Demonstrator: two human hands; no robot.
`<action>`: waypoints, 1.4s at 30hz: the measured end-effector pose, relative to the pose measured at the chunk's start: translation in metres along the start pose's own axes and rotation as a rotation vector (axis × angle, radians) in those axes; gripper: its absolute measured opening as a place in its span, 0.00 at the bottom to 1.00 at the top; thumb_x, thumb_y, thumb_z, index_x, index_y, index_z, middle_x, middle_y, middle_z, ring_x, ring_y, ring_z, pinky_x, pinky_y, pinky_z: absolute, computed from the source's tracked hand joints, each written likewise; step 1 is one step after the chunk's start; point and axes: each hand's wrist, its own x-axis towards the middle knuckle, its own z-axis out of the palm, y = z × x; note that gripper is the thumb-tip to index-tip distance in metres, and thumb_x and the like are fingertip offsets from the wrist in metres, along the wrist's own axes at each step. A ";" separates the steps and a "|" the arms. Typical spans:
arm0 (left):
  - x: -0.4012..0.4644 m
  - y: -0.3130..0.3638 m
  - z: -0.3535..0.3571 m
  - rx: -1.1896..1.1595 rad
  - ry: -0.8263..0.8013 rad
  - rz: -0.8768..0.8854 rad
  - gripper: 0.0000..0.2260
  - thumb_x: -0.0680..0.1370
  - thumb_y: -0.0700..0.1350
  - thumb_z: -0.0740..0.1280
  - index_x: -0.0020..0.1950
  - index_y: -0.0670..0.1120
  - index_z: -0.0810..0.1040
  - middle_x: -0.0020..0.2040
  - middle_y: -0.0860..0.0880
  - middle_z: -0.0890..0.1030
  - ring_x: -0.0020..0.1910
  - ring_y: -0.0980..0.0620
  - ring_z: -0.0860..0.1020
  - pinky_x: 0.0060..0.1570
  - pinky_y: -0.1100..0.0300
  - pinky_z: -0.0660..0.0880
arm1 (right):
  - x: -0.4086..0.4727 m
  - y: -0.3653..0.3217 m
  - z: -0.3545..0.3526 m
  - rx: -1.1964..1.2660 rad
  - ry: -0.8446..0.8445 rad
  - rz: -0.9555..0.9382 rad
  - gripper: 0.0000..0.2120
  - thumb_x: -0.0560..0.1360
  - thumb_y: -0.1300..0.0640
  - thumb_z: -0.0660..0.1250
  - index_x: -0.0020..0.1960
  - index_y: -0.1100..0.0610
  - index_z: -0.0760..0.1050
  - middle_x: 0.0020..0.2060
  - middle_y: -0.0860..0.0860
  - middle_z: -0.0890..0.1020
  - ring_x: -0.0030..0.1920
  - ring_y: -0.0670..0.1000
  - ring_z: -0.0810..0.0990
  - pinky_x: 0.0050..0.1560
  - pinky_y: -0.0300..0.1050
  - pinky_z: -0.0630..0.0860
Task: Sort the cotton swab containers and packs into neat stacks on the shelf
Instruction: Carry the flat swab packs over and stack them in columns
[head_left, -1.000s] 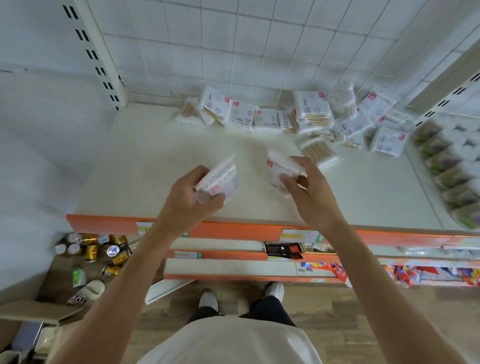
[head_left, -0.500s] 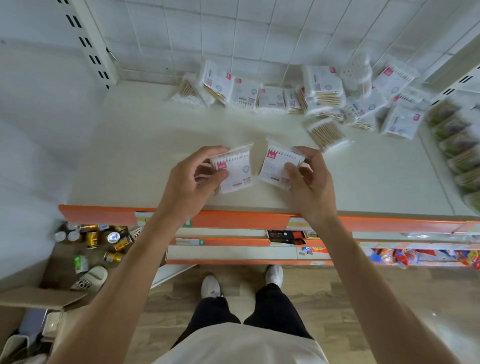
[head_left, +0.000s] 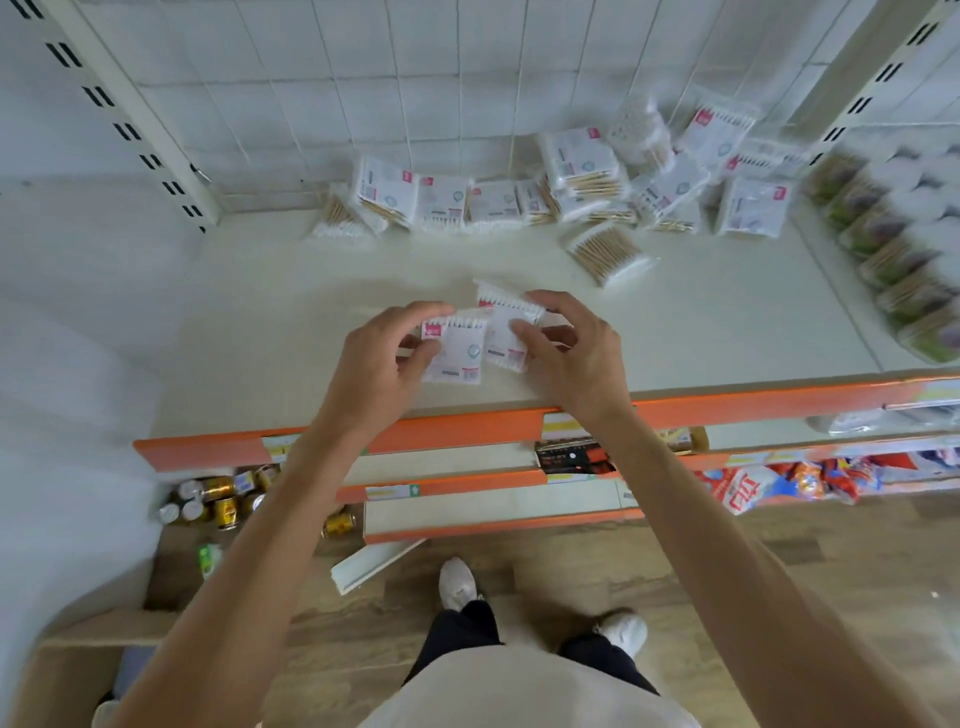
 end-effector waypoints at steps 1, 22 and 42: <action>0.003 0.010 0.002 0.009 -0.012 0.013 0.15 0.79 0.37 0.69 0.64 0.50 0.80 0.57 0.51 0.83 0.50 0.55 0.83 0.52 0.56 0.80 | -0.003 -0.001 -0.007 0.003 -0.005 -0.001 0.12 0.78 0.53 0.72 0.61 0.49 0.79 0.51 0.43 0.83 0.46 0.42 0.84 0.45 0.32 0.77; -0.063 0.245 0.314 -0.204 -0.465 0.190 0.15 0.80 0.38 0.67 0.61 0.56 0.77 0.59 0.59 0.80 0.57 0.60 0.79 0.49 0.62 0.80 | -0.223 0.153 -0.340 -0.055 0.501 0.183 0.12 0.81 0.61 0.66 0.61 0.50 0.80 0.45 0.38 0.83 0.46 0.40 0.84 0.46 0.31 0.77; -0.035 0.416 0.577 -0.270 -0.876 0.322 0.14 0.78 0.35 0.69 0.56 0.54 0.78 0.53 0.55 0.83 0.50 0.59 0.82 0.41 0.73 0.74 | -0.297 0.275 -0.533 -0.159 0.938 0.454 0.10 0.83 0.60 0.64 0.60 0.50 0.79 0.55 0.41 0.82 0.54 0.44 0.83 0.55 0.45 0.80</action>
